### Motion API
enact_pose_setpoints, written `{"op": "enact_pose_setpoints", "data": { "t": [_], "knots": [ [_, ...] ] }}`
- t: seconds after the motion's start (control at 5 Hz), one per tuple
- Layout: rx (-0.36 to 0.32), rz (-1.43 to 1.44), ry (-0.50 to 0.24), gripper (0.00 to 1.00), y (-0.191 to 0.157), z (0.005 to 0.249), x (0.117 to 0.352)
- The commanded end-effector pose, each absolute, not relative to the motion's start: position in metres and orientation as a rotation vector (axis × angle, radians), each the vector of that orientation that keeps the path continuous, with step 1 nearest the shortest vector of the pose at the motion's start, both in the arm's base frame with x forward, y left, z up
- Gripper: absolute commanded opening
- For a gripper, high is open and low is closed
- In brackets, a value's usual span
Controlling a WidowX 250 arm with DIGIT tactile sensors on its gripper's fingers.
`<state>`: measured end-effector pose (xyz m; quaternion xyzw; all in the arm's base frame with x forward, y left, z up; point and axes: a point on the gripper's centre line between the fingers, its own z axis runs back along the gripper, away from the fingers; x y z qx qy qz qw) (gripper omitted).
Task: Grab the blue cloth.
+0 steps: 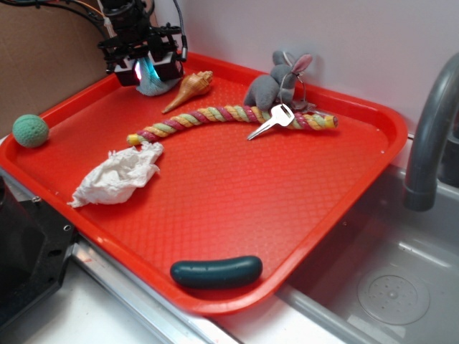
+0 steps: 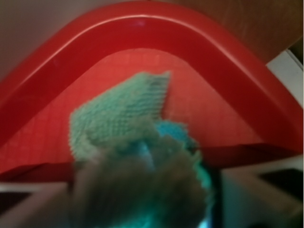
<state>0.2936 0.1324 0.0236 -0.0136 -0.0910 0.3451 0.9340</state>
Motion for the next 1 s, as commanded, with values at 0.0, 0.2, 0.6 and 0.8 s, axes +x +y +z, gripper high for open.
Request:
{"op": "enact_pose_setpoints", "data": {
  "t": [0.0, 0.2, 0.6, 0.8],
  "knots": [
    [-0.103, 0.662, -0.148, 0.00, 0.076, 0.131, 0.246],
    [-0.206, 0.634, -0.051, 0.00, 0.057, 0.187, 0.201],
    [-0.177, 0.541, 0.011, 0.00, 0.041, 0.248, 0.179],
    [-0.098, 0.519, -0.067, 0.00, 0.041, 0.254, 0.184]
  ]
}}
